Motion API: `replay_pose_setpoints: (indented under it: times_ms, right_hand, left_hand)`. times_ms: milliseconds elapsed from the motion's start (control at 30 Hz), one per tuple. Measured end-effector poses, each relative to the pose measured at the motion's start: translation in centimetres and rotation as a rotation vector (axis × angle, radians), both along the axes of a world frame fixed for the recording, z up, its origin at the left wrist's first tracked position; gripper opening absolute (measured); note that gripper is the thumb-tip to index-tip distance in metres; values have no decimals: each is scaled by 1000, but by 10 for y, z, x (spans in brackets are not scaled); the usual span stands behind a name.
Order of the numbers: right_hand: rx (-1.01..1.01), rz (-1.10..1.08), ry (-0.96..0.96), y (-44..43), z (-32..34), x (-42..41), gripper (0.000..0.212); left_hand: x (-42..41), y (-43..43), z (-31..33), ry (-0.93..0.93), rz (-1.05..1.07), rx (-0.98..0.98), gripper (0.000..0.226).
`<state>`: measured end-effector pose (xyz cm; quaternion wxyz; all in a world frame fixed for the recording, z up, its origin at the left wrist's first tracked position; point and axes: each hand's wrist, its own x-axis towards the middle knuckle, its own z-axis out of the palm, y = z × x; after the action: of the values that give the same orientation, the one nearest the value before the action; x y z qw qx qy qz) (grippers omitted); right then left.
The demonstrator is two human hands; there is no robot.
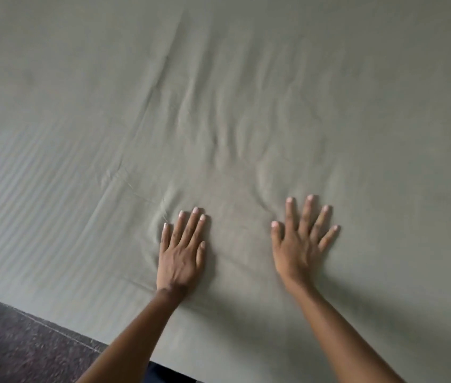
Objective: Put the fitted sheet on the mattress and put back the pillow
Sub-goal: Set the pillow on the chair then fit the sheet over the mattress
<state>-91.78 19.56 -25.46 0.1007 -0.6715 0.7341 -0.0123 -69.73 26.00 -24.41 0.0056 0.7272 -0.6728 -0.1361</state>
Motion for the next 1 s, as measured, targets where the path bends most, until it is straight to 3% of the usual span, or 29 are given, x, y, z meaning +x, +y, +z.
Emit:
replay_pose_setpoints:
  times_ms: [233, 633, 867, 1000]
  right_hand:
    - [41, 231, -50, 5, -3, 152, 63]
    - [-26, 221, -11, 10, -9, 272, 78]
    - [-61, 333, -34, 11, -11, 387, 58]
    - [-65, 425, 7, 14, -17, 401, 54]
  left_hand:
    - [50, 7, 10, 150, 60, -94, 54]
    - [162, 14, 4, 149, 142, -126, 58]
    - [225, 0, 16, 278, 216, -204, 62]
    - [248, -29, 31, 361, 57, -24, 66]
